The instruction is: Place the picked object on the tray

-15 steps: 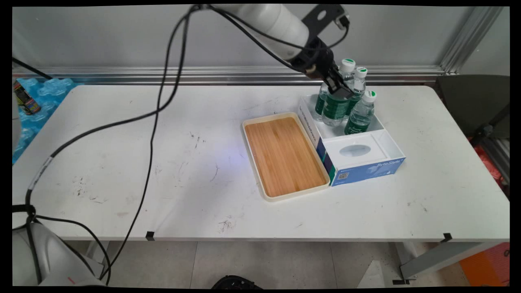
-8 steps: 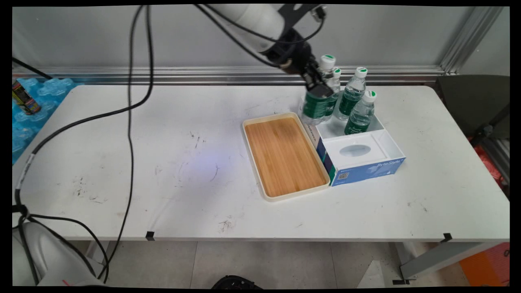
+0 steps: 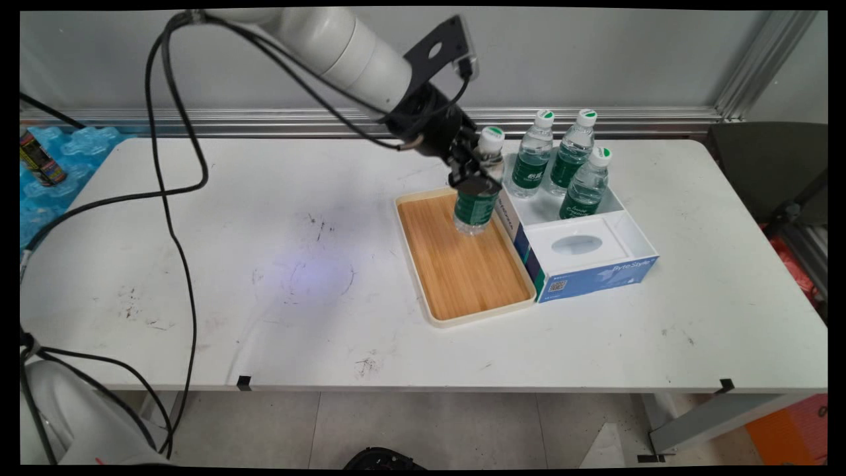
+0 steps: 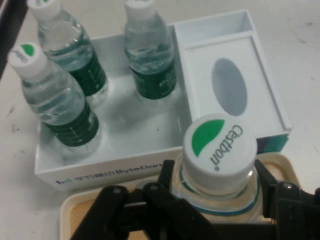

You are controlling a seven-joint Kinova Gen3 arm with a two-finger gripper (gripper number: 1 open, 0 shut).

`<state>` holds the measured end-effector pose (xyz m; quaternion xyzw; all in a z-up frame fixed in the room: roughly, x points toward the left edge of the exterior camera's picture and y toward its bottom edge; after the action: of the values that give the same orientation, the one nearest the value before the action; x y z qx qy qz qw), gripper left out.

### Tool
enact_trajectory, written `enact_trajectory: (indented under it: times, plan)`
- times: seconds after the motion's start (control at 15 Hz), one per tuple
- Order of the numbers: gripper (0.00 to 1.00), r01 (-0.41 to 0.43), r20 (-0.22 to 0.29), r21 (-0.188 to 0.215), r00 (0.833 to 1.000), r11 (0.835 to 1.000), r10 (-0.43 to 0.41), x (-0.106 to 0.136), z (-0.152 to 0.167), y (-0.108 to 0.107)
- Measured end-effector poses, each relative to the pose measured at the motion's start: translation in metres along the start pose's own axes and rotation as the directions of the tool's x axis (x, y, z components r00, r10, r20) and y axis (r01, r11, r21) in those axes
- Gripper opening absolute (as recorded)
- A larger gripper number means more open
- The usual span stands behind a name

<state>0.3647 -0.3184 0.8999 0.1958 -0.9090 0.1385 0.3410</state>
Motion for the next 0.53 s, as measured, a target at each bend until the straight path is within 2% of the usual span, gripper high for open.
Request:
enact_trajectory:
  times: [0.53]
  plan:
    - [0.0, -0.012, -0.024, -0.016, 1.0, 1.0, 0.012, -0.023, 0.027, 0.019]
